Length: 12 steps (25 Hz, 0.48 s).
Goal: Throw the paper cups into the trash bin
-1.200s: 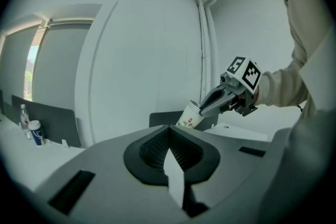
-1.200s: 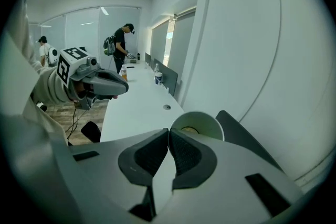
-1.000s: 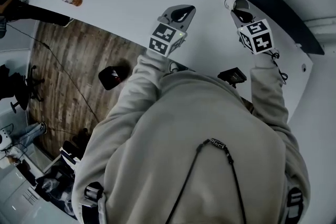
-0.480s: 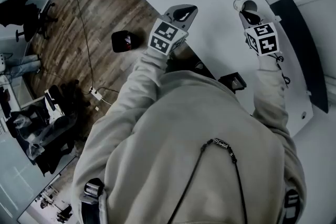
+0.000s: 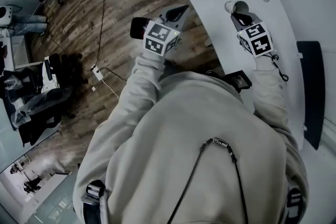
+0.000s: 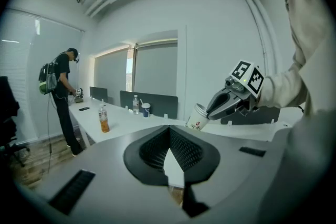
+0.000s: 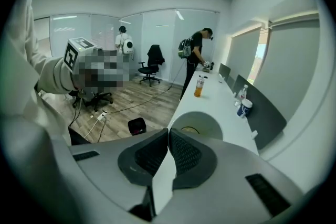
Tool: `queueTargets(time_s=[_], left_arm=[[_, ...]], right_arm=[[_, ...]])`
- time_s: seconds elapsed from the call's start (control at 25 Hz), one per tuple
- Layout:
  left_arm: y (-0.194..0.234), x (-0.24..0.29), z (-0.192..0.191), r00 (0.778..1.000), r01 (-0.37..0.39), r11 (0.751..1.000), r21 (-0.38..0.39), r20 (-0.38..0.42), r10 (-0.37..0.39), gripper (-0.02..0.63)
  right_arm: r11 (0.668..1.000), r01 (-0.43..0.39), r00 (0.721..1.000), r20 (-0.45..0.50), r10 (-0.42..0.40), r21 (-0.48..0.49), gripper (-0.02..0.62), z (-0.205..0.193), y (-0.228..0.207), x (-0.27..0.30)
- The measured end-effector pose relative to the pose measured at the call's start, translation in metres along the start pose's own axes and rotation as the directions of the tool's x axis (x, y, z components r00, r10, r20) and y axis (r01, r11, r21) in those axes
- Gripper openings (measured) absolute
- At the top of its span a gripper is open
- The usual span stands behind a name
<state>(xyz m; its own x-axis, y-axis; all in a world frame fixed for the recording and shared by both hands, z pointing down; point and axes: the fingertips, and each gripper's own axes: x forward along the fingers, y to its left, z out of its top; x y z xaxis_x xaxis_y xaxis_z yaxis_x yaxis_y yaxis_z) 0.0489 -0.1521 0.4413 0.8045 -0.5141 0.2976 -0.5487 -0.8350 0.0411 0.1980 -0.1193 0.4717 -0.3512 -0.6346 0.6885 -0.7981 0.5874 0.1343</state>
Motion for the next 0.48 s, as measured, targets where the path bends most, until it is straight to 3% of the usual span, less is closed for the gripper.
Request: queueTargets(time_s=[0.24, 0.48], left_arm=[[0.117, -0.074, -0.014, 0.988, -0.148, 0.985, -0.085, 0.039, 0.151, 0.002], [0.261, -0.172, -0.027, 0.931, -0.342, 0.924, -0.17, 0.076, 0.358, 0.002]], right_arm=[[0.985, -0.105, 0.994, -0.007, 0.105, -0.136, 0.034, 0.095, 0.06, 0.078], [0.95, -0.18, 0.983, -0.001, 0.186, -0.256, 0.034, 0.206, 0.118, 0.152]])
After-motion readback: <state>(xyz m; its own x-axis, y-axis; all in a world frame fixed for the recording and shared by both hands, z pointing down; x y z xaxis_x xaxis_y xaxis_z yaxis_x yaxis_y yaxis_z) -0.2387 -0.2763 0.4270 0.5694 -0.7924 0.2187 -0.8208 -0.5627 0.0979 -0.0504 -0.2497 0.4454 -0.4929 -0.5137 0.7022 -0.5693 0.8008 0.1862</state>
